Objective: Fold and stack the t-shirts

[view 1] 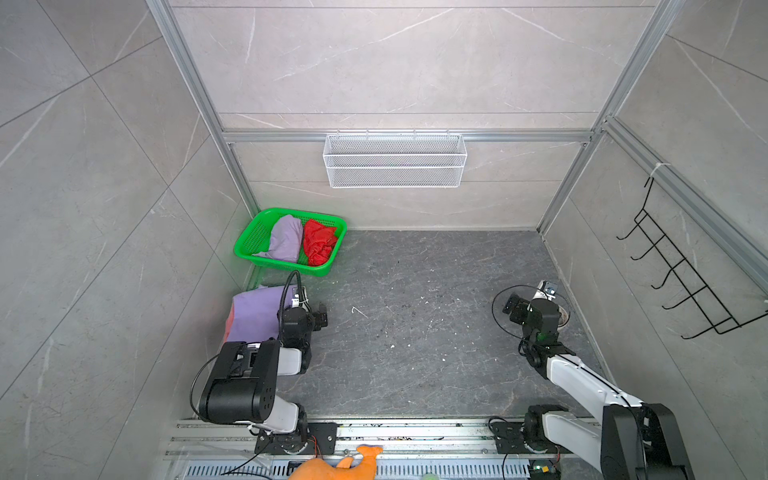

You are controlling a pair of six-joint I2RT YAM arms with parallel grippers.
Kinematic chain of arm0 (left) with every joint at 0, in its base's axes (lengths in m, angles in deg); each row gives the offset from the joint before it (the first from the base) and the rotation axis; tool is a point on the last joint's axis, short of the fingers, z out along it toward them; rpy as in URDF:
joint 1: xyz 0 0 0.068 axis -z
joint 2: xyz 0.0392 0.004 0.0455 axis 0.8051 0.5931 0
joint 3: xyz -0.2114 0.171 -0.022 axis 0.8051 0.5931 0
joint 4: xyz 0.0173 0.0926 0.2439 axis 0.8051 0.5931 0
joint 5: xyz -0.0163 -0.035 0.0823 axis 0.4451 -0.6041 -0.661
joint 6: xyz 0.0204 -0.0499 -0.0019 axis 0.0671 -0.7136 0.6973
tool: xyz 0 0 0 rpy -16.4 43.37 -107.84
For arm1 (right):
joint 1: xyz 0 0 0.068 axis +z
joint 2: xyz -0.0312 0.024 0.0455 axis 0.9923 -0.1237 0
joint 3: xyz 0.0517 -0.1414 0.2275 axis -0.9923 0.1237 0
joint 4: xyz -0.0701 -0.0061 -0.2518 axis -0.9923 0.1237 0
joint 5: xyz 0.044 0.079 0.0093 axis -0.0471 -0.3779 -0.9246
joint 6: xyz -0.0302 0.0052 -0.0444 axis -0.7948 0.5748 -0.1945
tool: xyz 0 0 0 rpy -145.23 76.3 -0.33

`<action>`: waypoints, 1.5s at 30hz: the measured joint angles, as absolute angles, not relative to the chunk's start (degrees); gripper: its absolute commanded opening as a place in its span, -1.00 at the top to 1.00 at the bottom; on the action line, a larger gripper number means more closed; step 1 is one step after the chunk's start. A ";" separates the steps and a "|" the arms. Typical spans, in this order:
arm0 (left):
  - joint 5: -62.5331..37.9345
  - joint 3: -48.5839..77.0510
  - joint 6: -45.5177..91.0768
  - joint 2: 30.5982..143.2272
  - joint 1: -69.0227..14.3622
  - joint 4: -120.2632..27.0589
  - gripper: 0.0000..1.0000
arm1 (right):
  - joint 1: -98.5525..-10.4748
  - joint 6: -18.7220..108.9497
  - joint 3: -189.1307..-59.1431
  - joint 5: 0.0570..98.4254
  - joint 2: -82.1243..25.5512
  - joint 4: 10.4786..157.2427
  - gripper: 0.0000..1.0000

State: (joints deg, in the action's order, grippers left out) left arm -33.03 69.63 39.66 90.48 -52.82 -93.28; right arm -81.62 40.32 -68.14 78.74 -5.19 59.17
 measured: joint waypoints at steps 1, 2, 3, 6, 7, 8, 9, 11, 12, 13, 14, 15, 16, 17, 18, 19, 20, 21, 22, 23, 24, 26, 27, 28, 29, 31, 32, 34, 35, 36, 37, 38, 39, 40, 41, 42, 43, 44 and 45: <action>-32.87 69.13 39.33 90.48 -53.52 -93.19 -0.99 | -81.44 39.67 -68.16 78.52 -6.33 57.49 -0.99; -32.48 68.67 38.87 90.48 -54.37 -92.99 -0.99 | -81.29 39.16 -68.16 78.25 -7.71 55.81 -0.99; -32.11 68.39 38.48 90.48 -54.96 -92.95 -0.99 | -81.18 38.83 -68.18 77.95 -8.84 54.69 -0.99; -31.65 68.19 37.63 90.48 -55.99 -92.90 -0.99 | -80.77 37.11 -68.49 76.29 -11.82 53.18 -0.99; -31.56 68.19 37.52 90.48 -56.01 -92.80 -0.99 | -80.53 36.54 -68.47 75.83 -12.56 52.26 -0.99; -31.56 68.19 37.41 90.48 -56.01 -92.75 -0.99 | -80.24 36.08 -68.42 75.44 -13.41 50.87 -0.99; -31.56 68.19 37.32 90.48 -56.01 -92.71 -0.99 | -79.91 35.49 -68.25 75.09 -14.31 49.09 -0.99; -31.56 68.17 37.08 90.48 -56.01 -92.58 -1.00 | -78.86 34.55 -67.42 74.93 -16.34 45.20 -0.99; -31.58 68.17 37.01 90.48 -56.01 -92.55 -1.00 | -77.99 33.74 -66.81 75.02 -17.89 42.69 -0.99; -31.58 68.15 36.97 90.48 -56.01 -92.53 -1.00 | -77.09 33.02 -66.26 75.22 -19.38 40.64 -0.99; -31.58 68.15 36.91 90.48 -56.01 -92.53 -1.00 | -75.85 32.04 -65.74 75.61 -21.10 38.60 -0.99; -31.58 68.13 36.86 90.48 -56.01 -92.53 -1.00 | -74.41 30.99 -65.45 76.03 -22.81 37.40 -0.99; -31.60 68.13 36.84 90.48 -56.01 -92.53 -0.99 | -73.36 30.35 -65.45 76.09 -23.82 36.96 -0.99; -31.60 68.13 36.82 90.48 -56.01 -92.51 -1.00 | -72.37 29.63 -65.45 76.16 -24.51 36.40 -0.99; -31.63 68.13 36.82 90.48 -56.01 -92.51 -0.99 | -71.94 29.22 -65.45 76.18 -24.67 36.07 -0.99; -31.67 68.13 36.82 90.48 -55.99 -92.51 -1.00 | -71.85 28.80 -65.45 76.24 -25.00 35.06 -0.99; -31.80 68.13 36.82 90.48 -55.95 -92.49 -1.00 | -71.87 28.19 -65.45 76.66 -26.24 32.24 -0.99; -31.93 68.13 36.82 90.48 -55.86 -92.45 -1.00 | -71.87 27.97 -65.71 76.94 -27.27 31.37 -0.99; -32.02 68.08 36.82 90.48 -55.84 -92.36 -1.00 | -71.96 27.99 -65.91 76.88 -27.51 32.09 -0.99; -32.04 68.04 36.82 90.48 -55.84 -92.23 -1.00 | -72.13 27.99 -65.93 76.59 -27.51 32.51 -0.99; -32.06 68.02 36.82 90.48 -55.84 -92.14 -1.00 | -72.53 27.97 -65.95 76.37 -27.57 32.02 -0.99; -32.06 67.97 36.82 90.48 -55.84 -92.03 -1.00 | -73.36 28.02 -66.33 76.35 -27.62 32.33 -0.99; -32.06 67.93 36.82 90.48 -55.84 -91.96 -1.00 | -73.66 28.02 -66.39 76.35 -27.62 32.31 -0.99; -32.06 67.86 36.82 90.48 -55.84 -91.86 -1.00 | -73.79 28.02 -66.44 76.29 -27.62 32.27 -0.99; -32.06 67.75 36.82 90.48 -55.84 -91.66 -1.00 | -73.84 28.02 -66.46 76.18 -27.62 32.33 -0.99; -32.09 67.56 36.84 90.48 -55.82 -91.35 -1.00 | -73.84 28.04 -66.46 75.89 -27.62 32.46 -0.99; -32.09 67.47 36.84 90.48 -55.75 -91.18 -1.00 | -73.86 28.04 -66.46 75.74 -27.62 32.48 -0.99; -32.11 67.36 36.86 90.48 -55.58 -90.94 -1.00 | -73.99 28.04 -66.46 75.70 -27.62 32.57 -0.99; -32.09 67.34 36.88 90.48 -55.51 -90.81 -1.00 | -74.06 28.04 -66.46 75.65 -27.62 32.57 -0.99; -32.09 67.34 36.91 90.48 -55.47 -90.74 -1.00 | -74.06 28.04 -66.46 75.65 -27.62 32.57 -0.99; -32.09 67.32 36.93 90.48 -55.42 -90.68 -0.99 | -74.10 28.04 -66.46 75.52 -27.62 32.57 -0.99; -32.09 67.29 36.95 90.50 -55.42 -90.63 -1.00 | -74.12 28.04 -66.46 75.50 -27.62 32.57 -0.99; -32.09 67.27 36.95 90.53 -55.42 -90.59 -1.00 | -74.16 28.04 -66.46 75.48 -27.62 32.57 -0.99; -32.09 67.27 36.95 90.53 -55.42 -90.59 -1.00 | -74.21 28.04 -66.46 75.41 -27.62 32.57 -0.99; -32.09 67.27 36.95 90.53 -55.42 -90.59 -1.00 | -74.23 28.06 -66.46 75.33 -27.62 32.57 -0.99; -32.09 67.25 36.95 90.53 -55.42 -90.59 -1.00 | -74.25 28.04 -66.46 75.33 -27.62 32.59 -0.99; -32.09 67.25 36.95 90.53 -55.42 -90.57 -1.00 | -74.25 28.04 -66.46 75.33 -27.62 32.57 -0.99; -32.09 67.25 36.95 90.53 -55.42 -90.57 -1.00 | -74.25 28.04 -66.46 75.30 -27.62 32.57 -0.99; -32.09 67.25 36.95 90.53 -55.42 -90.57 -1.00 | -74.25 28.04 -66.46 75.30 -27.62 32.57 -0.99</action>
